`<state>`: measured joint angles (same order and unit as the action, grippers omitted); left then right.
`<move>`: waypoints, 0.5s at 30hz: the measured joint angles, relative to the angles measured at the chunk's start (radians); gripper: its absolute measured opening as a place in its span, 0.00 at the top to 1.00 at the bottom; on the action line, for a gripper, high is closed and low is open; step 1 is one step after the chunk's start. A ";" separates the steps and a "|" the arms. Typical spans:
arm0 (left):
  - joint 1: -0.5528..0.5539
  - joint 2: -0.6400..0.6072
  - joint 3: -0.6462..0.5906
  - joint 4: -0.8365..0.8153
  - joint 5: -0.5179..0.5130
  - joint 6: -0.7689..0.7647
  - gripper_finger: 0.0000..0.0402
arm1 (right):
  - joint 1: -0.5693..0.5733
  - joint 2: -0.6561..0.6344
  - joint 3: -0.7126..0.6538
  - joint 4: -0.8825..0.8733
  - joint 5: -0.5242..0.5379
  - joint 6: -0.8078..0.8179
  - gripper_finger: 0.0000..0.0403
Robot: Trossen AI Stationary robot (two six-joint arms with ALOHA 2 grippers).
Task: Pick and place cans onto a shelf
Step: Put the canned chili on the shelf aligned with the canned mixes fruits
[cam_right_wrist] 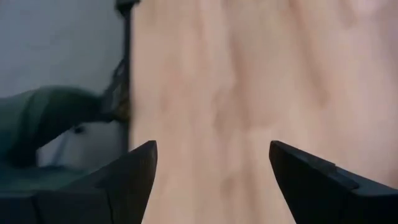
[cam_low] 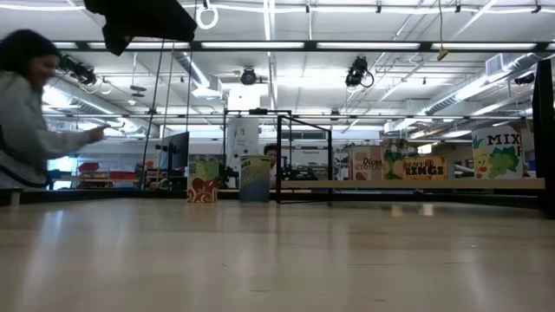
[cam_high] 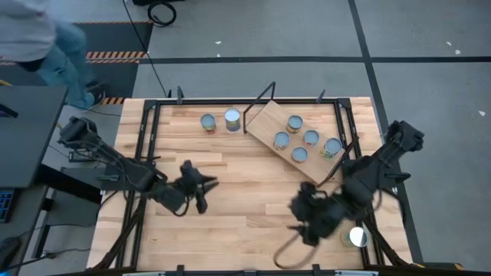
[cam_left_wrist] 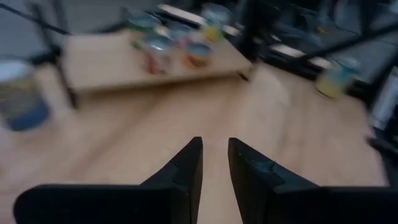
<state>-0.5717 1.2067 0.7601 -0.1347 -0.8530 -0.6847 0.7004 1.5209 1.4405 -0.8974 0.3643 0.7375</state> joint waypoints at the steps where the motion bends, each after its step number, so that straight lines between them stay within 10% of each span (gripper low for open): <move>1: 0.020 -0.020 0.000 -0.024 -0.011 0.002 0.80 | -0.034 0.001 0.014 0.001 0.002 -0.060 0.21; 15: 0.622 -0.081 -0.001 -0.070 0.408 0.393 0.44 | -0.455 -0.079 0.052 0.107 -0.078 -0.664 0.21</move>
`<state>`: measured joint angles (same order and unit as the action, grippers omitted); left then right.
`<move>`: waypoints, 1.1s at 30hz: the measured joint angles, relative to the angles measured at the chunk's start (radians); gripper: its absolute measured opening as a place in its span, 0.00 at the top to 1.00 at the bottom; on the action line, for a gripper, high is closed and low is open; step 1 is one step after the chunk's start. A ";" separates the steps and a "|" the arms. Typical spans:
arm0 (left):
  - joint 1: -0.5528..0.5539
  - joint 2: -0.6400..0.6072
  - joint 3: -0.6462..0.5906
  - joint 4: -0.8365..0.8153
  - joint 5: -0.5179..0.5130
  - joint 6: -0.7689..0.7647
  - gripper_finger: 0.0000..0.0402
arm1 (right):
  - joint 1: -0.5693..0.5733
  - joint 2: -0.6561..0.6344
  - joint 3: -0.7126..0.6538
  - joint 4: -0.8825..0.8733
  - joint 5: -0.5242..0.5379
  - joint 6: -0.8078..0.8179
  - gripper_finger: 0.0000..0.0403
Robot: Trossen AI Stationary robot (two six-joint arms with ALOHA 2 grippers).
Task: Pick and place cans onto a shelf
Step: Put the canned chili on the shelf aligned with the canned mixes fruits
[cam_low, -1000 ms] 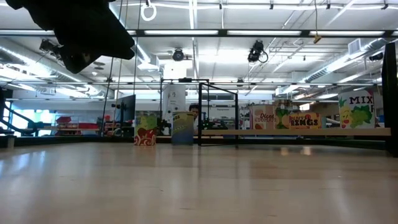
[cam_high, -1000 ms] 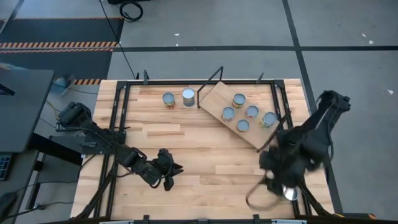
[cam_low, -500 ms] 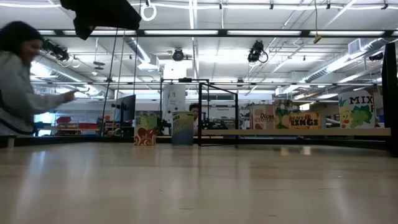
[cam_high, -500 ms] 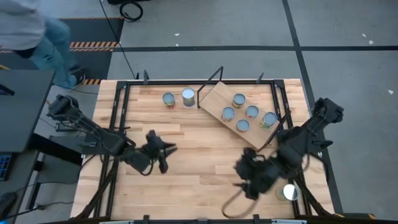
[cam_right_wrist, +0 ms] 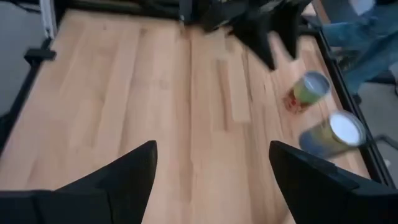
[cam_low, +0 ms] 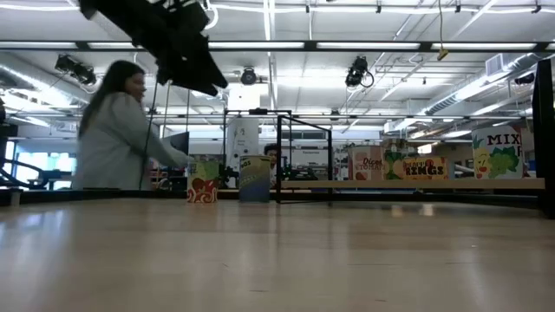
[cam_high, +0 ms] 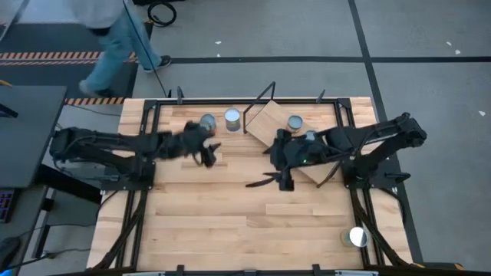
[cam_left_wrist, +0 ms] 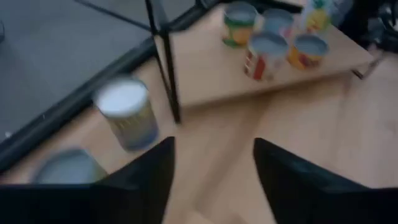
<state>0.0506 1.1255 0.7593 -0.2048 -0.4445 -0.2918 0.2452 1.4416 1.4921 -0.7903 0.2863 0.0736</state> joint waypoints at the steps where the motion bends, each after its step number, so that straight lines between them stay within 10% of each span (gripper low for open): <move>1: 0.052 0.000 0.000 0.027 0.045 0.042 0.39 | -0.007 -0.011 0.000 -0.033 0.000 0.001 0.21; 11: 0.452 0.113 0.001 0.185 0.450 0.255 0.13 | 0.013 -0.146 -0.001 -0.251 0.035 0.136 0.21; 33: 0.667 0.229 0.000 0.010 0.563 0.516 0.12 | -0.083 -0.184 -0.002 -0.300 0.088 0.035 0.21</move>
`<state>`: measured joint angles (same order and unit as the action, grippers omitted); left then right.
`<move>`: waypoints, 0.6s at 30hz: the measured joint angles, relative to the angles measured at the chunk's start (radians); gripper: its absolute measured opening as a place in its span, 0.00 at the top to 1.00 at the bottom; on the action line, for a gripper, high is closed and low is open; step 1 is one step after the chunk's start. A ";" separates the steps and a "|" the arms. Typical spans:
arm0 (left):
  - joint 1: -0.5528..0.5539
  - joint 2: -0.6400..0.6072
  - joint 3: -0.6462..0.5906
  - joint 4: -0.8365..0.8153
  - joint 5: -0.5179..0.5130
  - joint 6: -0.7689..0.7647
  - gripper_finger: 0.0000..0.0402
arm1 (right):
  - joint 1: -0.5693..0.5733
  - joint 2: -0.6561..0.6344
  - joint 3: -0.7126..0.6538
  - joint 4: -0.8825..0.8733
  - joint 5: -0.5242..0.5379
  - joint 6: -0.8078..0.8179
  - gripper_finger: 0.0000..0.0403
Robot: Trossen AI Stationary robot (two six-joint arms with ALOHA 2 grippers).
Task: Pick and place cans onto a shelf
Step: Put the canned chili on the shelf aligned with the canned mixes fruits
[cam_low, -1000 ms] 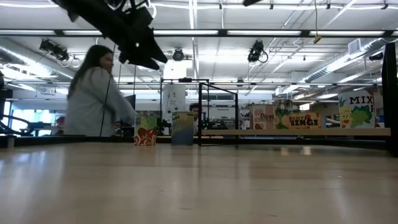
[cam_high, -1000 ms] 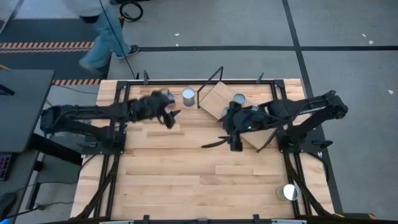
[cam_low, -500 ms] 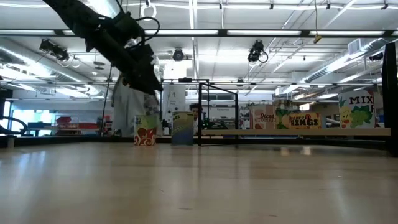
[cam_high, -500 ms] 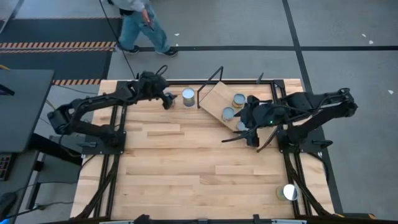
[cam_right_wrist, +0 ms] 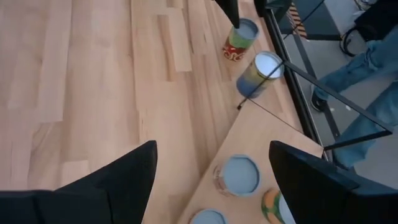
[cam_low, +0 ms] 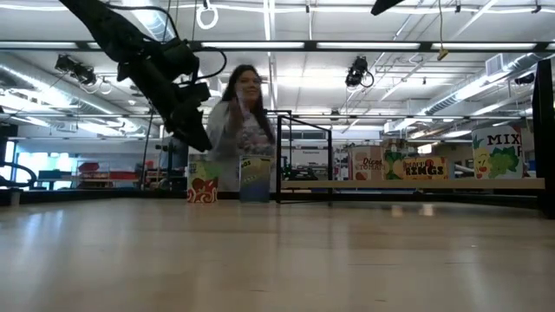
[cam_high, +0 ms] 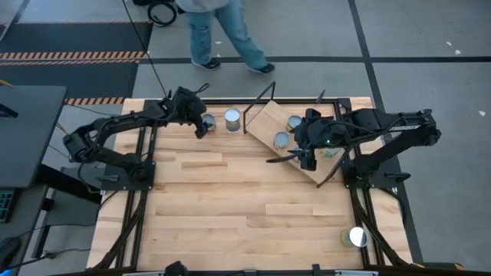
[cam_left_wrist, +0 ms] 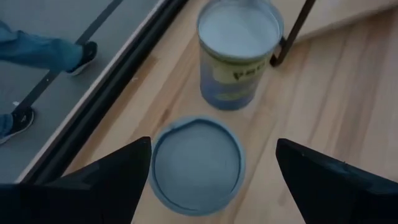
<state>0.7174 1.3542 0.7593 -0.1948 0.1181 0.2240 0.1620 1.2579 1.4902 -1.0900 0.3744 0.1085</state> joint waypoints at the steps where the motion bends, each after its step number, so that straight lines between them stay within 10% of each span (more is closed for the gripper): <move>1: 0.000 0.007 0.000 0.001 0.001 0.015 0.12 | -0.002 0.000 0.000 -0.003 0.000 0.000 0.21; 18: -0.005 0.094 0.000 0.008 -0.003 0.079 0.12 | -0.002 0.000 0.000 -0.020 0.000 0.001 0.21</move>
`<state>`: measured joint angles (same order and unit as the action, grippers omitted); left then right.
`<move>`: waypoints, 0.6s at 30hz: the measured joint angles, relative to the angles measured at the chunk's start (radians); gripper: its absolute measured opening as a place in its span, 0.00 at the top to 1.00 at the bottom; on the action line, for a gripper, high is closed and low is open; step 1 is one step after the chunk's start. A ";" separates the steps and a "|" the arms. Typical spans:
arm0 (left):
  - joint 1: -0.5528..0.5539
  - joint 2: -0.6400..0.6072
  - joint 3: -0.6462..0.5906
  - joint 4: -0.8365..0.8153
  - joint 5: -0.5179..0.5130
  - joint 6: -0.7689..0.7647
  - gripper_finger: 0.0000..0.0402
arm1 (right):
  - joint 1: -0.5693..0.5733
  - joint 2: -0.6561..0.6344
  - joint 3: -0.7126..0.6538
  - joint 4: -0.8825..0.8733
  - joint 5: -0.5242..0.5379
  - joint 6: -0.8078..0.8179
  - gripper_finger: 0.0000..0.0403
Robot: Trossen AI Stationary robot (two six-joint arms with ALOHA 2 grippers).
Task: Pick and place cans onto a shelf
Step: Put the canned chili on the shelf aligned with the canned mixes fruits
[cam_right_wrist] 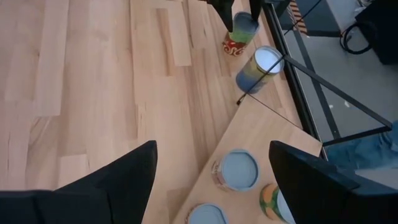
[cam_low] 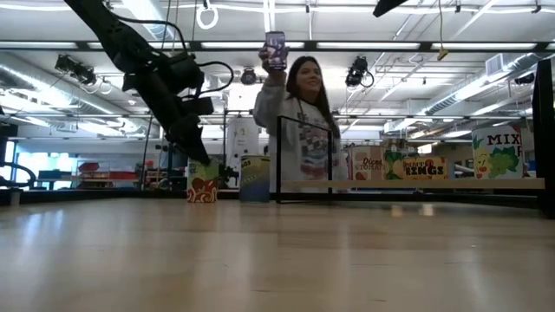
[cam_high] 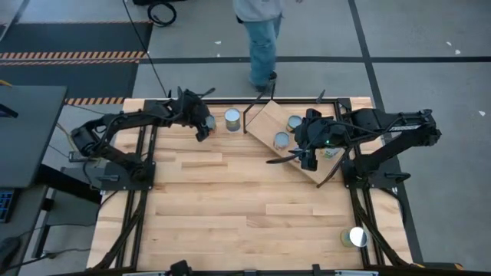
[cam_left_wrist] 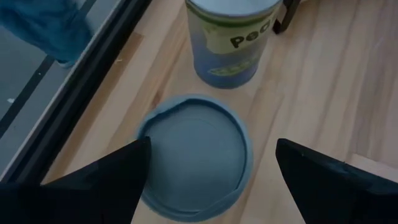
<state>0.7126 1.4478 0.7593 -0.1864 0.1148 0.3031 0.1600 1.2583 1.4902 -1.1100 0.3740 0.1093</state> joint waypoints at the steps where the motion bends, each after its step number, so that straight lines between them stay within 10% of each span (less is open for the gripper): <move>1: -0.004 0.009 0.000 0.000 -0.002 0.000 0.12 | 0.000 0.000 0.000 -0.003 0.000 0.001 0.21; 18: -0.085 0.018 0.003 -0.019 -0.073 -0.085 0.32 | -0.165 -0.098 -0.256 0.289 -0.061 -0.115 0.21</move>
<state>0.6274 1.4654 0.7624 -0.2054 0.0421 0.2183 -0.0052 1.1601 1.2340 -0.8208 0.3131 -0.0055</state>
